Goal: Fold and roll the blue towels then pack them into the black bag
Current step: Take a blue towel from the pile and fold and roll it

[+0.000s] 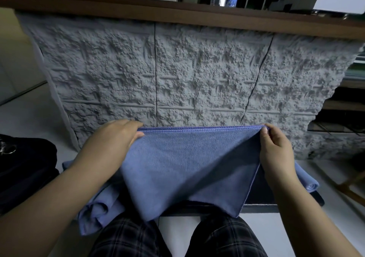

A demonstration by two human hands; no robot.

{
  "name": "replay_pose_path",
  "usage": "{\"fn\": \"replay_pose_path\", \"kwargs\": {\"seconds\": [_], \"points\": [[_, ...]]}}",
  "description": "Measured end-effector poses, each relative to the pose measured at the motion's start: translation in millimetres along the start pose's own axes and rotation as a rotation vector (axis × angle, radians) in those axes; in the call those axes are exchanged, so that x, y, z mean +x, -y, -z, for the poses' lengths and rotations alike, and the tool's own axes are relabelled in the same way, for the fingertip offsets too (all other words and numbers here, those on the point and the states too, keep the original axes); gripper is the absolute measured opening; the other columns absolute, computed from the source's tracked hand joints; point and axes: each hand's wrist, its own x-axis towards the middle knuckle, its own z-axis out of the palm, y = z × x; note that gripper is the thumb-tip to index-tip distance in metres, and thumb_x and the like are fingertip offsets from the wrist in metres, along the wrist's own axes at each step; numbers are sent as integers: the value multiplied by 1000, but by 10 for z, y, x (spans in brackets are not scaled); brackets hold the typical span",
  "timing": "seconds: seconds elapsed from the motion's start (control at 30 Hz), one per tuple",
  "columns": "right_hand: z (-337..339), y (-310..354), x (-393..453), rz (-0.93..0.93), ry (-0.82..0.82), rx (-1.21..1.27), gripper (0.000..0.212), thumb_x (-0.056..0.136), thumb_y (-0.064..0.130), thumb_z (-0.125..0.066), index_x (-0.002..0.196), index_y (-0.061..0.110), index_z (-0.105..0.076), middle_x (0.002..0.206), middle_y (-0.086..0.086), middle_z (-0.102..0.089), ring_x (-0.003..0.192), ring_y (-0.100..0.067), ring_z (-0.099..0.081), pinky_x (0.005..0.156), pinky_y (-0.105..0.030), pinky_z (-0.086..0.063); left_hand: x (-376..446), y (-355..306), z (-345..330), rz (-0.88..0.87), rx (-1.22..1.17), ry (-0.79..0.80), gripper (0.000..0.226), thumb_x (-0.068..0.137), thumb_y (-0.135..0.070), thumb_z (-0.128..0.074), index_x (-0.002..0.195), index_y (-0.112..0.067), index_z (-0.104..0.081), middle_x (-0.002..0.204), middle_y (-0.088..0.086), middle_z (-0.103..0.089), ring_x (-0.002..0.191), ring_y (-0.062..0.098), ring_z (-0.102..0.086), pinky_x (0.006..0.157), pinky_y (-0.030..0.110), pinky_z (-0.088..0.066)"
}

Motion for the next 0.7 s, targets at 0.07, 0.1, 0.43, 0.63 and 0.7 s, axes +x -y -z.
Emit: {"fn": "replay_pose_path", "kwargs": {"seconds": [0.07, 0.1, 0.43, 0.63, 0.7], "points": [[-2, 18, 18, 18, -2, -12, 24, 101, 22, -42, 110, 12, -61, 102, -2, -64, 97, -12, -54, 88, -32, -41, 19, 22, -9, 20, 4, 38, 9, 78, -14, -66, 75, -5, -67, 65, 13, -62, 58, 32, -60, 56, 32, -49], [-3, 26, 24, 22, -3, -8, 25, 101, 22, -42, 112, 11, -61, 104, -2, -64, 99, -13, -55, 89, -32, -42, 19, 42, -19, 27, 5, 61, 9, 78, -9, -71, 73, -5, -64, 66, 13, -60, 60, 33, -58, 60, 34, -46], [35, -55, 22, 33, 18, 9, 20, 101, 16, -41, 95, 13, -59, 81, 7, -58, 77, -4, -49, 74, -23, -38, -71, 83, 2, 147, -126, 170, 27, 90, -35, -53, 74, -16, -43, 65, 0, -48, 61, 27, -48, 57, 33, -27], [61, -147, 34, 22, -15, -115, 19, 101, 17, -41, 92, 13, -58, 81, 2, -55, 80, -10, -46, 71, -25, -34, -183, 175, -82, 408, -523, 103, 32, 76, -40, -72, 66, -23, -46, 54, 4, -48, 51, 17, -40, 56, 34, -36], [49, -175, 30, 11, -12, -185, 22, 101, 17, -41, 87, 8, -56, 72, 1, -51, 71, -11, -42, 63, -29, -31, -214, 163, -125, 479, -626, 68, 30, 72, -47, -65, 66, -24, -47, 54, 2, -47, 52, 12, -37, 55, 32, -34]]}}
